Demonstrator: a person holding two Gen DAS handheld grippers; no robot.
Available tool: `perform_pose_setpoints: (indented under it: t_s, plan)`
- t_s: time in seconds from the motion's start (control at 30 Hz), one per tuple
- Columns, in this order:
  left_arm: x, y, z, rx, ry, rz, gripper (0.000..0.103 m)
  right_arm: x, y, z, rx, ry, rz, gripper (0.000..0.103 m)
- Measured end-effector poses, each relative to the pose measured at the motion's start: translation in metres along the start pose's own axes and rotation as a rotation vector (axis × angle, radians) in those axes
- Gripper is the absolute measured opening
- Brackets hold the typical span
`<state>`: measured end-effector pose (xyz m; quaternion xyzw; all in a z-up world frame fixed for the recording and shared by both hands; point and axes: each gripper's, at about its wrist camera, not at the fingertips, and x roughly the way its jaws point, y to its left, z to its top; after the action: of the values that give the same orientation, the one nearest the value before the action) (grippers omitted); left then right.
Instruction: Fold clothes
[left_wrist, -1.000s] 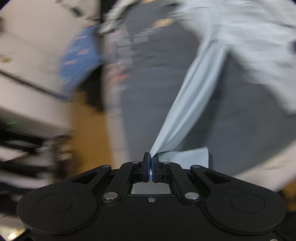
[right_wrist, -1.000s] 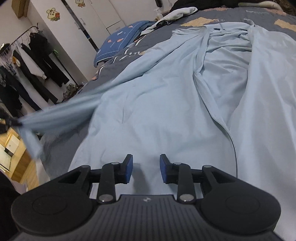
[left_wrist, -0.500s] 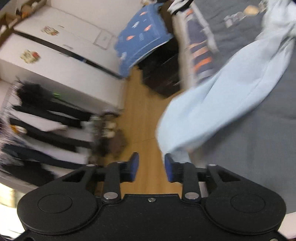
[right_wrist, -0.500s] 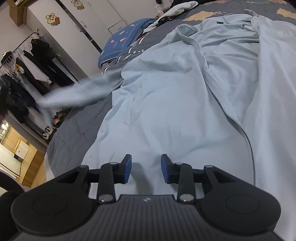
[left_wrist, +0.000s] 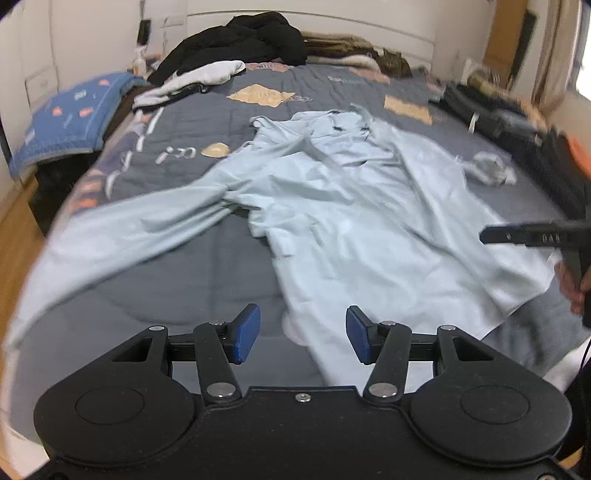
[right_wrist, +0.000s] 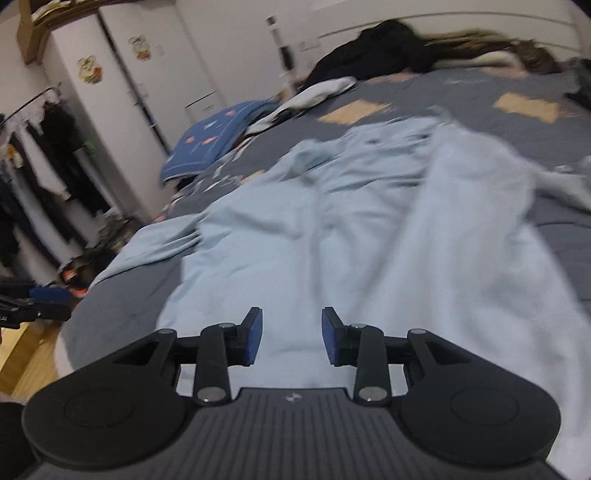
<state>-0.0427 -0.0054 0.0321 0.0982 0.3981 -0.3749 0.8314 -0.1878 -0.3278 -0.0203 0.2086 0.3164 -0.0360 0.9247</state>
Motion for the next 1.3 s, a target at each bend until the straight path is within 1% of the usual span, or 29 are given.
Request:
perform_pose_setpoints:
  t_s: [0.1, 0.23, 0.33, 0.43, 0.57, 0.67, 0.77, 0.83, 0.9, 1.03, 1.17, 1.3]
  plan:
    - [0.000, 0.002, -0.009, -0.044, -0.009, -0.054, 0.051, -0.021, -0.022, -0.002, 0.014, -0.006, -0.042, 0.034]
    - [0.004, -0.003, -0.022, -0.078, -0.010, -0.097, 0.051, -0.045, -0.051, -0.008, 0.016, 0.000, -0.083, 0.034]
    - [0.010, -0.006, -0.034, -0.082, 0.009, -0.107, 0.051, -0.065, -0.074, -0.011, 0.007, 0.002, -0.122, 0.034]
    - [0.019, -0.004, -0.042, -0.117, 0.018, -0.126, 0.051, -0.084, -0.104, -0.015, -0.013, 0.019, -0.179, 0.035]
    - [0.032, -0.001, -0.053, -0.146, 0.039, -0.119, 0.051, -0.103, -0.149, -0.027, 0.064, 0.032, -0.240, 0.037]
    - [0.044, 0.003, -0.058, -0.175, 0.057, -0.135, 0.051, -0.112, -0.167, -0.038, 0.109, 0.025, -0.235, 0.038]
    - [0.058, 0.006, -0.063, -0.209, 0.092, -0.161, 0.051, -0.110, -0.175, -0.049, 0.108, 0.046, -0.218, 0.043]
    - [0.066, 0.005, -0.067, -0.213, 0.111, -0.162, 0.051, -0.106, -0.181, -0.054, 0.112, 0.052, -0.226, 0.044]
    - [0.073, 0.005, -0.071, -0.230, 0.127, -0.178, 0.051, -0.098, -0.184, -0.059, 0.134, 0.067, -0.220, 0.045]
    - [0.078, 0.006, -0.076, -0.266, 0.134, -0.196, 0.052, -0.090, -0.185, -0.065, 0.116, 0.103, -0.199, 0.045]
    - [0.081, 0.003, -0.075, -0.265, 0.141, -0.209, 0.053, -0.081, -0.184, -0.069, 0.138, 0.121, -0.184, 0.045]
    - [0.083, 0.000, -0.074, -0.259, 0.146, -0.211, 0.054, -0.072, -0.185, -0.071, 0.155, 0.136, -0.208, 0.045]
